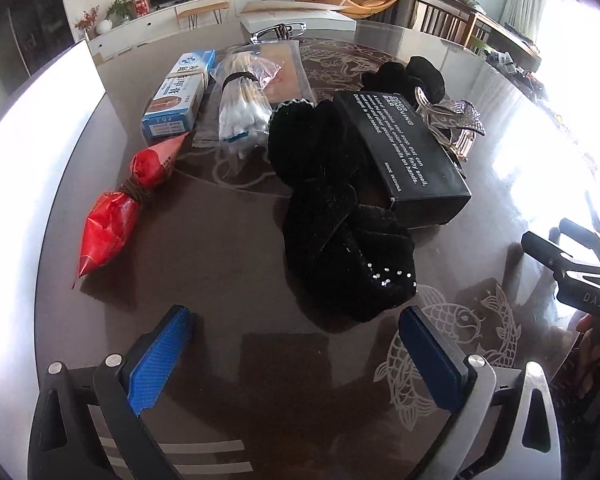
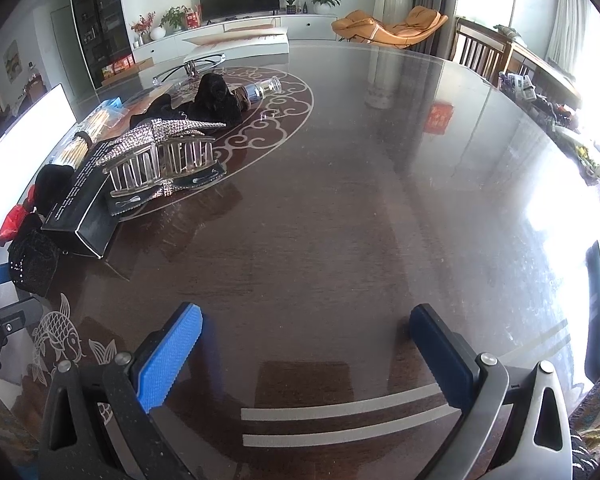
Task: Organize objects
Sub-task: 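Move the left tool toward the red string-tied packet, then grasp the red packet with the left tool while the right tool grasps a black knit item, then carry both items into the cardboard-floored bin and open both tools, then move the left tool toward the bagged cotton swab bundle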
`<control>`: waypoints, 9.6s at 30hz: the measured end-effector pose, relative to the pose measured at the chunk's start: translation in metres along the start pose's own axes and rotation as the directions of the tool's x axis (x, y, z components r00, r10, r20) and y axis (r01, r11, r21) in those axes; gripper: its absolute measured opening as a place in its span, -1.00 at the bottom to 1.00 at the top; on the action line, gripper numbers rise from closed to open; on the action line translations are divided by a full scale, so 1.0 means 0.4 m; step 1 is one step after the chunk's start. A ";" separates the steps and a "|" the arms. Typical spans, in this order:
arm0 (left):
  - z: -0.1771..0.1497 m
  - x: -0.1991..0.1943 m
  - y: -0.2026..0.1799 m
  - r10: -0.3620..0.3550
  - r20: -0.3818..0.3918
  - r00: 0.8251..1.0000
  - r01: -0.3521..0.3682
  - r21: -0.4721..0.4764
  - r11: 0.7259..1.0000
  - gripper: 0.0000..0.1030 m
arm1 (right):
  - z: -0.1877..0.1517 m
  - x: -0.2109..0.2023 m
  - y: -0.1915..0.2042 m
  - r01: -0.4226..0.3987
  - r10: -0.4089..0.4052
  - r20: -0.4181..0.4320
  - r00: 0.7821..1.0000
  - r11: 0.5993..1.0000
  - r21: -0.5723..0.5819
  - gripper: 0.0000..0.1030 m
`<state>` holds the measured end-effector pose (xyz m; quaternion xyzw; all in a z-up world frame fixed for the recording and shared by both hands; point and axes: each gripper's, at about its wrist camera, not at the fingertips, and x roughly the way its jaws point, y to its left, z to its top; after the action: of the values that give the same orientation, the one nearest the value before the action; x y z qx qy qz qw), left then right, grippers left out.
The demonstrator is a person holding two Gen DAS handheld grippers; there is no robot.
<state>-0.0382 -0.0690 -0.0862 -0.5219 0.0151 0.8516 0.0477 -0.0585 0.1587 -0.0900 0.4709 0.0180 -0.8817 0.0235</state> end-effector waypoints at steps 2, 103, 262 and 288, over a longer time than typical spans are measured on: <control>-0.002 0.002 -0.003 0.013 0.002 1.000 -0.013 0.007 1.000 1.00 | -0.002 0.000 0.000 0.003 -0.003 0.000 1.000 1.000 0.003 1.00; -0.006 -0.044 0.189 0.060 0.035 0.998 -0.058 -0.068 0.996 -0.64 | 0.031 -0.109 0.135 -0.460 0.459 0.035 0.888 0.888 0.006 0.97; 0.207 0.120 0.045 0.022 0.147 0.989 -0.024 0.013 1.000 1.00 | -0.052 -0.032 0.100 -0.083 0.089 0.044 0.995 0.988 -0.128 1.00; 0.151 0.083 0.052 0.012 0.045 0.999 -0.014 0.026 1.000 1.00 | -0.055 -0.032 0.099 -0.081 0.089 0.053 0.995 0.988 -0.129 1.00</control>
<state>-0.1087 -0.0829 -0.0887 -0.5017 0.0284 0.8632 0.0493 -0.0309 0.1206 -0.0920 0.4426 0.0530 -0.8905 0.0914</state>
